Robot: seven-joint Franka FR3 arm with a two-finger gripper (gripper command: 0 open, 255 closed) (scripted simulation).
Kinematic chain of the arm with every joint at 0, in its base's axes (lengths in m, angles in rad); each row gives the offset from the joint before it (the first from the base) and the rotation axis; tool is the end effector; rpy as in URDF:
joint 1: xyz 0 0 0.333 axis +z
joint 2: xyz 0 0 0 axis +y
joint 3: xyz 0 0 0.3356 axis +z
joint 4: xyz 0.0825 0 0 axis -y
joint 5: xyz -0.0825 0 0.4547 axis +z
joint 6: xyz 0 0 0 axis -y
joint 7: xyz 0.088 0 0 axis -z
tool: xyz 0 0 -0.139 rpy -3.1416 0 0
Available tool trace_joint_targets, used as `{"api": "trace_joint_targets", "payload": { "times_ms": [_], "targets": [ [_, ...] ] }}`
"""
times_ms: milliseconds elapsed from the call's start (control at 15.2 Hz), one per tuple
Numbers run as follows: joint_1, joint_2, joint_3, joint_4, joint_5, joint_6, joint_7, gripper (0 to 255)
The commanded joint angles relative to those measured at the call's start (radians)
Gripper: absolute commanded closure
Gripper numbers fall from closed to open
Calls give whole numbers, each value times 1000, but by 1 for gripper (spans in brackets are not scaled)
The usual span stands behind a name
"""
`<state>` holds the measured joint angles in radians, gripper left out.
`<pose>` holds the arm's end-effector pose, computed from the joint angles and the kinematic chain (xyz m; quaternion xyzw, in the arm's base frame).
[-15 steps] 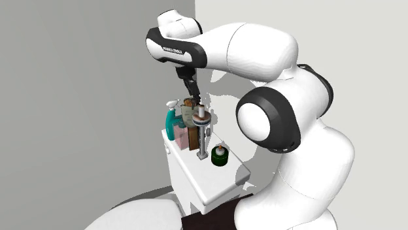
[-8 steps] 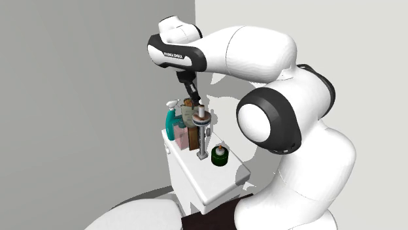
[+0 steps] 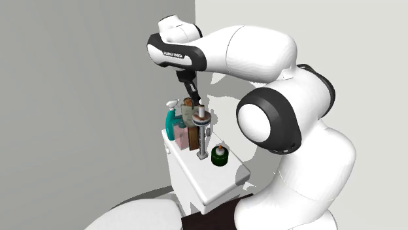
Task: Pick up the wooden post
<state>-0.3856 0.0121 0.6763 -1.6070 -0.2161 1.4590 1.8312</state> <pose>0.5930 0.1423 0.5816 0.7093 -0.6927 0.0526 0.1190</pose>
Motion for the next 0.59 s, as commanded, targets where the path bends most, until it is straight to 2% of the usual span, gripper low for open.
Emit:
{"api": "trace_joint_targets", "payload": {
  "times_ms": [0, 528],
  "targets": [
    [2, 5, 2, 24, -3, -21, -1, 255],
    [19, 52, 14, 180, -34, -143, -2, 255]
  ]
}}
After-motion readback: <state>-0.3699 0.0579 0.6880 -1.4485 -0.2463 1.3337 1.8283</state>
